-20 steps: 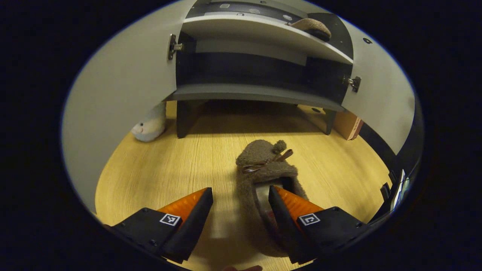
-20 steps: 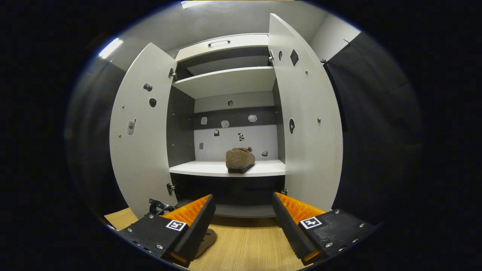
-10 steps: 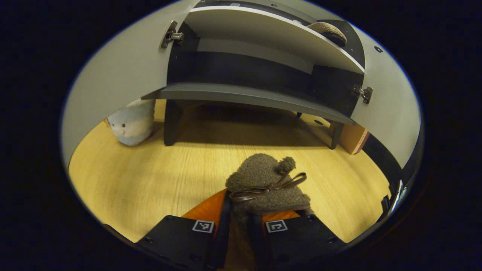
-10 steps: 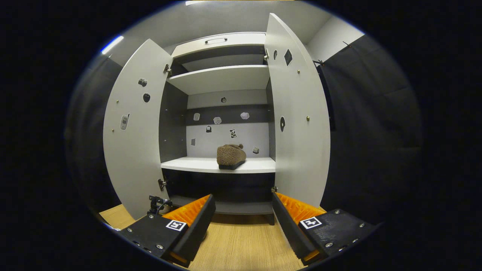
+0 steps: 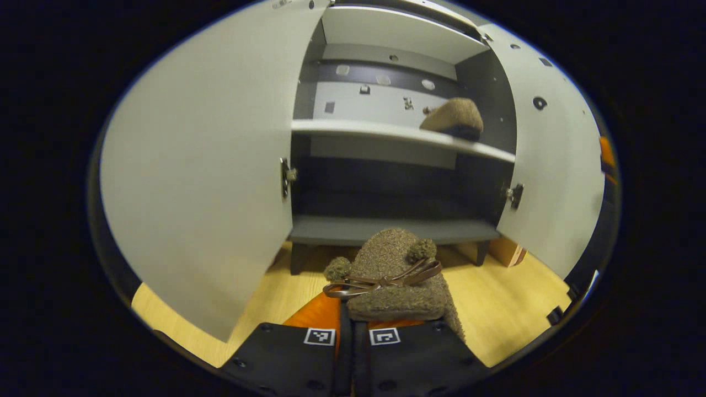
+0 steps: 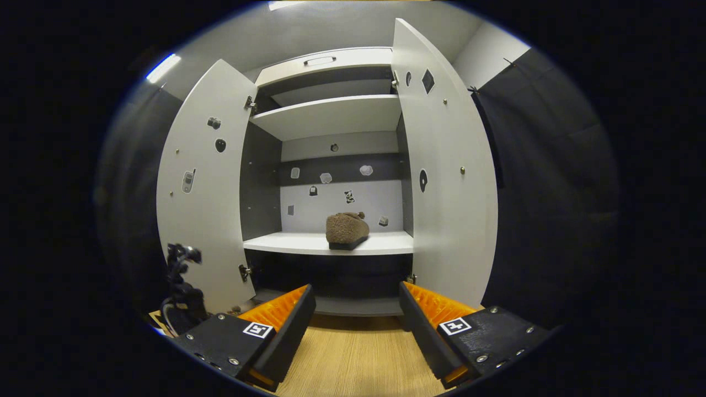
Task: Grab one shoe with the right hand and put it into the shoe cabinet, grab the other shoe with the left hand and put it into the shoe cabinet; then close the right door with the right hand and the left door with the left hand.
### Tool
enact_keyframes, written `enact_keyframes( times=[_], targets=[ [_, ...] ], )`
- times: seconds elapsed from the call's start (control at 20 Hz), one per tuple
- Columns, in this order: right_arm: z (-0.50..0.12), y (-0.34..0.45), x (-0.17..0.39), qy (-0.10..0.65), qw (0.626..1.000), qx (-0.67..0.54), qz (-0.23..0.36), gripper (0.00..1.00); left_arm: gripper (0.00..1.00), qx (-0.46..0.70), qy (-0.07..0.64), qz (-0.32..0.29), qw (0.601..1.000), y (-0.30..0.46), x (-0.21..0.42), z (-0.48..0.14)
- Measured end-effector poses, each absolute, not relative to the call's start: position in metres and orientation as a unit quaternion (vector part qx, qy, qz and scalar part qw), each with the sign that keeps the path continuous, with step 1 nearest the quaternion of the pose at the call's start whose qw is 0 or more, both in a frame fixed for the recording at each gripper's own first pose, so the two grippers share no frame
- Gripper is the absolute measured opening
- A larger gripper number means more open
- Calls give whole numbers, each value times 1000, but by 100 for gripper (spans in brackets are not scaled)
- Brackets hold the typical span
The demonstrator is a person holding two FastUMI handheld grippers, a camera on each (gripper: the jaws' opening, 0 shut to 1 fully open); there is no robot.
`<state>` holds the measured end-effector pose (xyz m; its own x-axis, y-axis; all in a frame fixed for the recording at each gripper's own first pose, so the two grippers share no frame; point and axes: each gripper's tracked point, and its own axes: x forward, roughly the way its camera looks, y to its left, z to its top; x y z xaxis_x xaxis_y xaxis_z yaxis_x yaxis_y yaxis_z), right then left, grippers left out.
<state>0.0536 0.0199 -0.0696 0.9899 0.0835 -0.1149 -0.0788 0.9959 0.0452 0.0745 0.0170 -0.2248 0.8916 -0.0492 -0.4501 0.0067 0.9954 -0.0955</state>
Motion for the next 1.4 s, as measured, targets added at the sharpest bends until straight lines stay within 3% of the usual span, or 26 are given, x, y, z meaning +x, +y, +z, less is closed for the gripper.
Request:
enact_keyframes(
  times=[0.05,0.1,0.4,0.6,0.8,1.0,1.4],
  targets=[
    [-69,21,54,58,997,23,44,98,9,-58,216,-15,975,17,84,-191],
    [-69,22,55,58,997,26,46,94,8,-67,196,-14,978,17,98,-157],
    [-62,14,52,51,997,25,45,94,8,-72,147,8,987,22,208,-12],
    [-64,10,49,54,997,30,40,94,8,-51,146,-4,988,12,291,6],
    [-62,10,47,55,997,27,42,94,8,2,176,4,984,7,364,-19],
    [-60,12,49,59,997,22,39,94,8,-22,226,14,974,4,380,-68],
    [-52,24,45,69,997,31,31,94,8,-41,251,16,967,8,399,-80]
  ],
)
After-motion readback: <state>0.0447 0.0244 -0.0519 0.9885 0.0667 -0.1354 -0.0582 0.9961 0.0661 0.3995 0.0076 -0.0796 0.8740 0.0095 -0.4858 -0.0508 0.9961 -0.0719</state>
